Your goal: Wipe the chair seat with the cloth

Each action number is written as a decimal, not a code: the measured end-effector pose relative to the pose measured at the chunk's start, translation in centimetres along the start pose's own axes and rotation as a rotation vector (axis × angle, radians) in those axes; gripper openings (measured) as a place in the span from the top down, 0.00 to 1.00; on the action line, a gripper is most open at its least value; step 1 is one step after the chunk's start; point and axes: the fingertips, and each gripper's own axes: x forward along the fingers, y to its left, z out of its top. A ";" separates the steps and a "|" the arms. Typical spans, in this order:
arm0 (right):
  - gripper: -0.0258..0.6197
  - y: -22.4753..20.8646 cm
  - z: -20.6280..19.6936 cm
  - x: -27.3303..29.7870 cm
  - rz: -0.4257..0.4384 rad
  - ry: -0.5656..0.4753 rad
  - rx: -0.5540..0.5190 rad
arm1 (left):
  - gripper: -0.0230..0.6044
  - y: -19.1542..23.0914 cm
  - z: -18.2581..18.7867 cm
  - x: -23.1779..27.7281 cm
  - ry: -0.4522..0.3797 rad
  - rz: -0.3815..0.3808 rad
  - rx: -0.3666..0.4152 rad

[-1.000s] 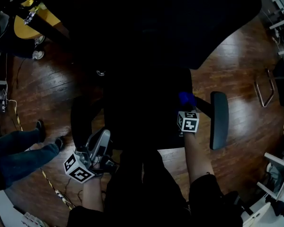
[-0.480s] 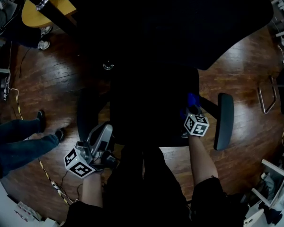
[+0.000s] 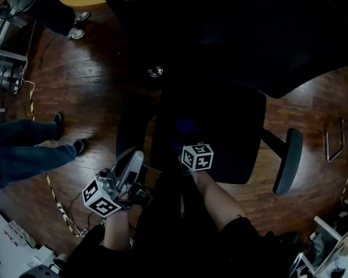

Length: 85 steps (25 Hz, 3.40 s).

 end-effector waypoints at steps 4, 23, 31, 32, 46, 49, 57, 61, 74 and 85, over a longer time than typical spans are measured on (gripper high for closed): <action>0.86 4.9 -2.2 3.8 0.023 0.091 -0.088 | 0.98 0.4 0.2 -1.2 -0.026 0.027 0.002; 0.86 -11.9 -3.8 -8.3 -0.384 0.097 -0.146 | 0.98 -0.1 -1.3 2.3 0.062 -0.052 0.003; 0.86 -21.0 -3.2 -19.9 -0.591 0.033 -0.075 | 0.98 -1.0 -4.3 5.9 0.157 -0.114 -0.014; 0.86 -21.5 -3.2 -21.0 -0.604 0.031 -0.078 | 0.98 -1.2 -4.6 6.1 0.165 -0.121 -0.016; 0.86 -18.7 -2.2 -20.3 -0.544 -0.001 -0.107 | 0.98 -0.2 -2.8 4.7 0.115 -0.079 -0.008; 0.86 -12.4 -3.0 -15.0 -0.370 0.024 -0.115 | 0.98 0.4 -1.6 3.5 0.078 -0.052 0.000; 0.86 2.6 -7.7 -2.3 -0.075 0.170 -0.149 | 0.98 0.6 -0.1 1.1 0.033 -0.012 0.037; 0.86 7.8 -9.8 0.1 -0.007 0.241 -0.213 | 0.98 0.1 -0.1 0.6 0.032 -0.012 0.047; 0.86 3.3 -11.0 -2.4 -0.101 0.209 -0.265 | 0.98 0.6 -0.8 1.5 0.068 -0.023 0.033; 0.86 -13.7 -8.9 -16.6 -0.431 0.057 -0.015 | 0.98 -0.7 -3.7 5.7 0.176 -0.102 0.018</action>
